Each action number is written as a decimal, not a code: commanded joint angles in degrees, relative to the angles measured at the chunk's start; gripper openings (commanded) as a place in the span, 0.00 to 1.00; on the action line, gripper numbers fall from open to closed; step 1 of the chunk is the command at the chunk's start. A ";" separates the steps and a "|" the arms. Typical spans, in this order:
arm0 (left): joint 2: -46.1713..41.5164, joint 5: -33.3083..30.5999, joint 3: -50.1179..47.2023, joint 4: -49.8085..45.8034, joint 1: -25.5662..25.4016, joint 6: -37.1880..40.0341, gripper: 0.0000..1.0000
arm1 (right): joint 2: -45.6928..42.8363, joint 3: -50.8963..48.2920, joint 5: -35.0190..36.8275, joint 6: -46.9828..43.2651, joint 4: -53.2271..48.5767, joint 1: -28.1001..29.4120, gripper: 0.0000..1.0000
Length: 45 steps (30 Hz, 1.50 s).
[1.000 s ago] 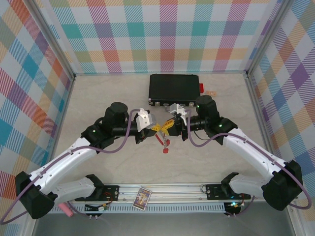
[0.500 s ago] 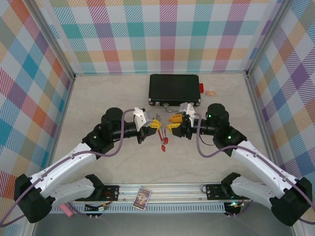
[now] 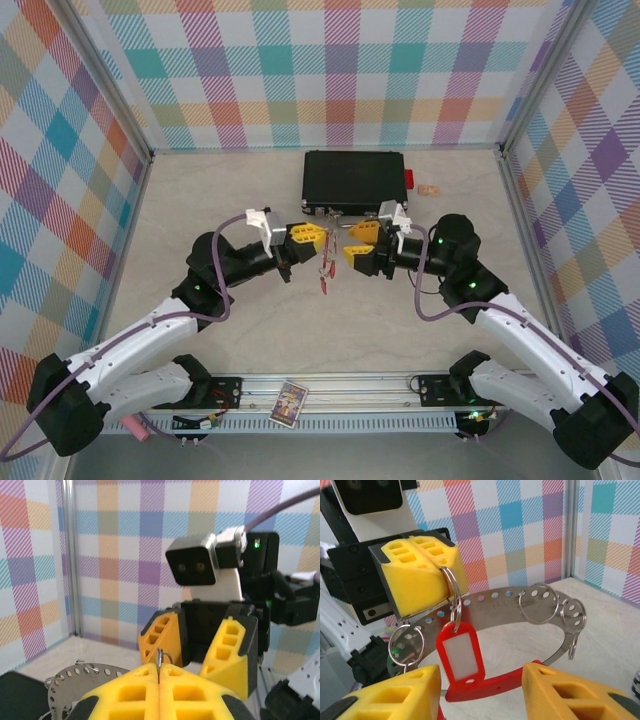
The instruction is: Put the keys on the keyring
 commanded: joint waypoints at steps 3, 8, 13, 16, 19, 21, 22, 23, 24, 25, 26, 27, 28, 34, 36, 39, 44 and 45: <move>1.39 -0.43 -0.48 12.09 0.10 -5.05 0.00 | 1.22 1.04 -2.41 3.61 5.87 -0.41 0.51; 1.38 -0.85 -0.38 11.71 -0.03 -4.88 0.00 | 3.05 2.30 -2.95 4.54 7.58 -0.40 0.51; 1.47 -0.75 -0.13 10.79 -0.10 -4.70 0.00 | 5.11 3.75 -4.34 4.28 8.50 -0.09 0.51; 1.87 -0.71 0.12 10.59 -0.11 -4.78 0.00 | 6.23 4.90 -4.72 3.37 7.90 0.72 0.52; 2.38 -0.63 0.33 10.69 -0.18 -4.82 0.00 | 6.77 5.36 -4.54 2.93 8.06 1.22 0.52; 2.69 -0.53 0.57 10.67 -0.30 -4.92 0.00 | 6.99 5.41 -4.39 2.66 8.27 1.59 0.51; 2.90 -0.49 0.62 10.68 -0.36 -4.92 0.00 | 7.11 5.50 -4.22 2.31 8.25 1.85 0.51; 3.00 -0.45 0.64 10.65 -0.42 -4.97 0.00 | 7.21 5.56 -4.11 2.06 8.04 2.12 0.51; 3.15 -0.45 0.73 10.66 -0.42 -5.03 0.00 | 7.44 5.66 -4.15 1.94 7.99 2.23 0.49; 3.18 -0.41 0.75 10.68 -0.44 -5.05 0.00 | 7.55 5.65 -4.40 1.85 8.19 2.32 0.46; 3.19 -0.36 0.88 10.69 -0.51 -5.02 0.00 | 7.75 5.60 -4.67 1.85 8.28 2.41 0.41; 3.23 -0.36 0.92 10.70 -0.54 -5.07 0.00 | 7.84 5.61 -4.76 1.80 8.36 2.45 0.37; 3.20 -0.34 0.99 10.79 -0.58 -5.14 0.00 | 7.84 5.51 -4.93 1.85 8.53 2.48 0.34; 3.02 -0.47 1.01 10.63 -0.69 -5.14 0.00 | 7.81 5.10 -5.35 1.62 8.73 2.42 0.18; 2.86 -0.49 0.98 10.63 -0.66 -5.14 0.00 | 7.58 4.90 -5.24 1.51 8.27 2.39 0.13; 2.70 -0.69 1.05 10.60 -0.71 -5.23 0.00 | 7.22 4.49 -4.83 1.07 7.67 2.42 0.08; 2.75 -0.62 1.18 11.75 -0.73 -6.20 0.00 | 7.21 4.26 -5.13 0.03 6.21 2.50 0.00; 2.84 -0.63 1.19 12.20 -0.75 -6.60 0.00 | 7.43 4.46 -5.23 -0.23 5.76 2.62 0.00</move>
